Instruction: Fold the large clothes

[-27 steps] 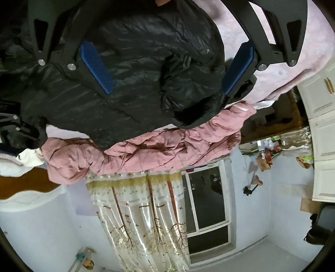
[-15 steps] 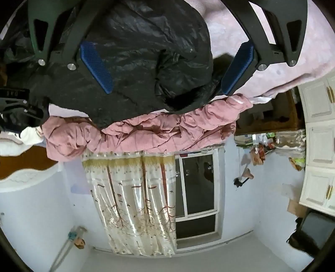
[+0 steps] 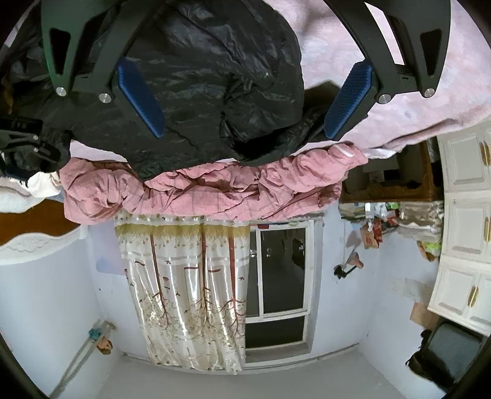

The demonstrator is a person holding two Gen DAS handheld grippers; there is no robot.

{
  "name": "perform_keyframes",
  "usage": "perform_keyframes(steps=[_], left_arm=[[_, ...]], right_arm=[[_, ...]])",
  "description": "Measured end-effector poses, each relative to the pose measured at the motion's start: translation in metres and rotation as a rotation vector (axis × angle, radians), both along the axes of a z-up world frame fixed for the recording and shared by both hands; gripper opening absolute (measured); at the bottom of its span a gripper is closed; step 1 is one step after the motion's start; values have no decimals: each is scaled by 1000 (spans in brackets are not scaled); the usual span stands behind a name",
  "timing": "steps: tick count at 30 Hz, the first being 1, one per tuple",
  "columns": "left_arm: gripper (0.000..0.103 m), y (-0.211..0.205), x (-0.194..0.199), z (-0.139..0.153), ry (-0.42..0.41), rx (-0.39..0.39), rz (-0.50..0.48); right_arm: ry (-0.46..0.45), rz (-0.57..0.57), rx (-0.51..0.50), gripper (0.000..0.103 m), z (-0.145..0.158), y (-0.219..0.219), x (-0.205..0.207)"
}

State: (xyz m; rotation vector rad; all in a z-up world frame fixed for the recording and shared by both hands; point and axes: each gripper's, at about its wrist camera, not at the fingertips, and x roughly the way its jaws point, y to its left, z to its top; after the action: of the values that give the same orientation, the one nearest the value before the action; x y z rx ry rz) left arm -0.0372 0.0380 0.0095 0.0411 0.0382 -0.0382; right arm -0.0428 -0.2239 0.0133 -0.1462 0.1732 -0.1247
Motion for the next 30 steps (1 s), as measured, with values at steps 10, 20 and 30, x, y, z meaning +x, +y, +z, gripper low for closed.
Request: perform_keyframes(steps=[10,20,30], left_arm=[[103,-4,-5,2,-21,20,-23],[103,-5,-4,1,-17,20,-21],[103,-12,-1,-2,-11,61,-45]], right_arm=[[-41,-3,-51,102,-2,11,-3],[-34,-3,-44,102,-2,13,-3],[-33,-2,-42,102,-3,12,-2]])
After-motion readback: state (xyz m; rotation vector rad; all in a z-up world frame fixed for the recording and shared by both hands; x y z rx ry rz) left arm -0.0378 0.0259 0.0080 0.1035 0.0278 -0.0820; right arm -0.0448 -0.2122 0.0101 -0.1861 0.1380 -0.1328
